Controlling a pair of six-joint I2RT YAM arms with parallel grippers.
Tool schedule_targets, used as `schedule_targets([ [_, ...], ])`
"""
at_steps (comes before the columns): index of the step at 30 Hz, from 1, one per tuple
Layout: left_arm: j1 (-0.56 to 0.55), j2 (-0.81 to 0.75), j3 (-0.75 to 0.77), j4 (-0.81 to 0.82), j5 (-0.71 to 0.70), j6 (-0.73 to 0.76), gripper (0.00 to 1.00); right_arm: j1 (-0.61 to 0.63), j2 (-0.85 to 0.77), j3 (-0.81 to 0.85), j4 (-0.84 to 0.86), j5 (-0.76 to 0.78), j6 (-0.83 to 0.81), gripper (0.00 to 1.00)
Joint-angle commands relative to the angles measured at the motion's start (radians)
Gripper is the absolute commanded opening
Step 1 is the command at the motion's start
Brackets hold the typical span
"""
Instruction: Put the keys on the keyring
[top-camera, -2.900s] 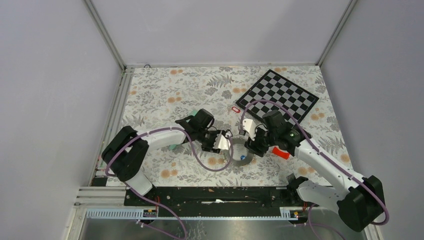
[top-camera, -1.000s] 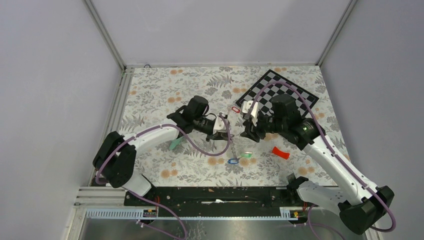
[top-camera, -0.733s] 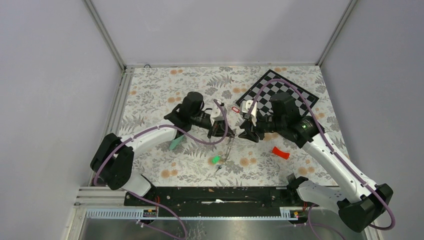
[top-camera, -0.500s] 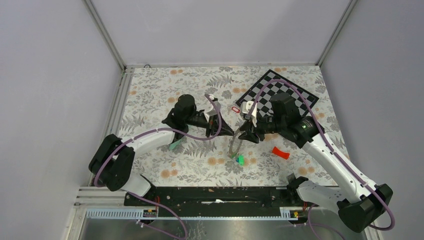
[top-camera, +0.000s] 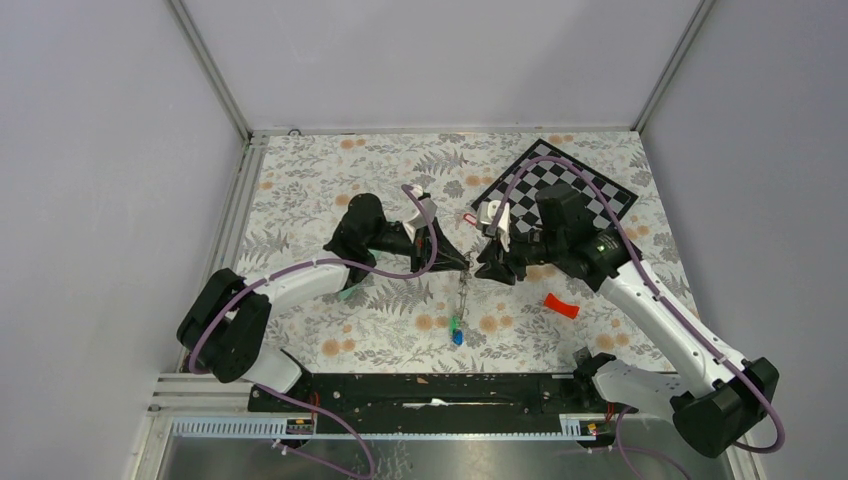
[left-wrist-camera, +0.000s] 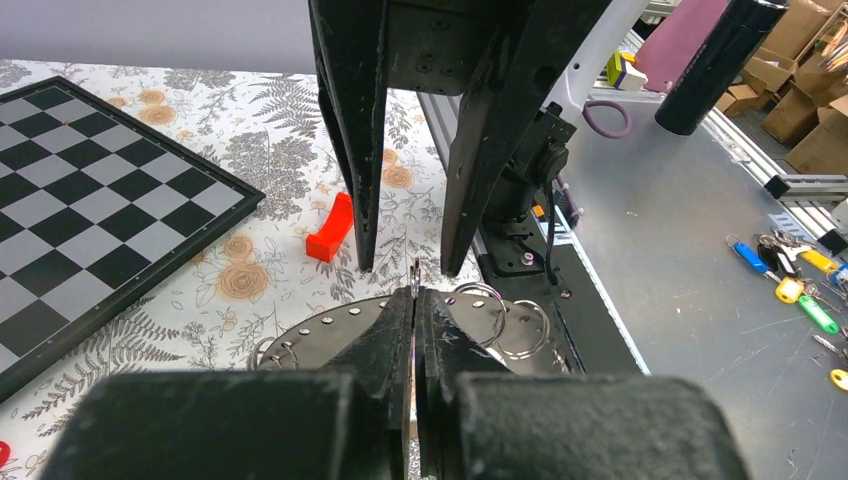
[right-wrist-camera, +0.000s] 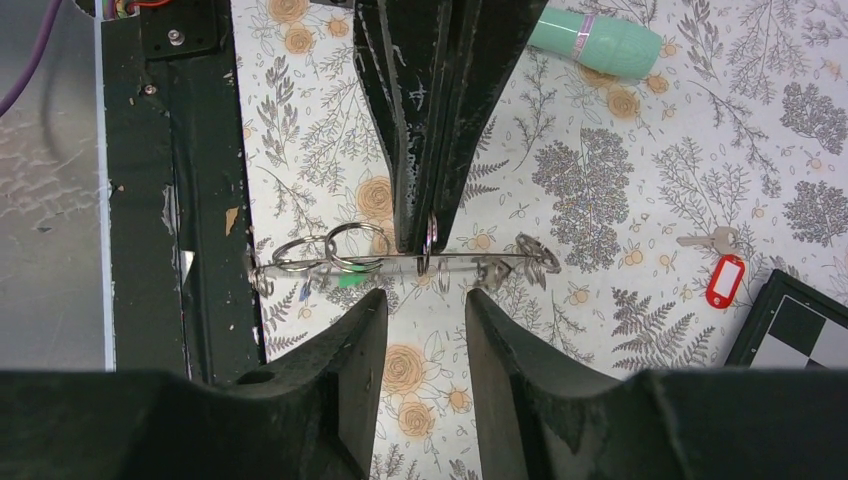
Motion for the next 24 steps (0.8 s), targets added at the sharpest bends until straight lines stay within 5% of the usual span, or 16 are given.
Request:
schedule_targets([
  [1,0.002,-0.023,-0.008,0.121,0.006,-0.034,0.0,-0.006,0.015,0.043,0.027,-0.046,0.019,0.41],
  [17,-0.004,-0.018,-0.02,0.144,0.003,-0.049,0.0,-0.007,0.048,0.064,0.073,-0.063,0.055,0.37],
  [24,-0.004,-0.017,-0.021,0.154,0.002,-0.058,0.0,-0.006,0.059,0.055,0.09,-0.07,0.06,0.23],
])
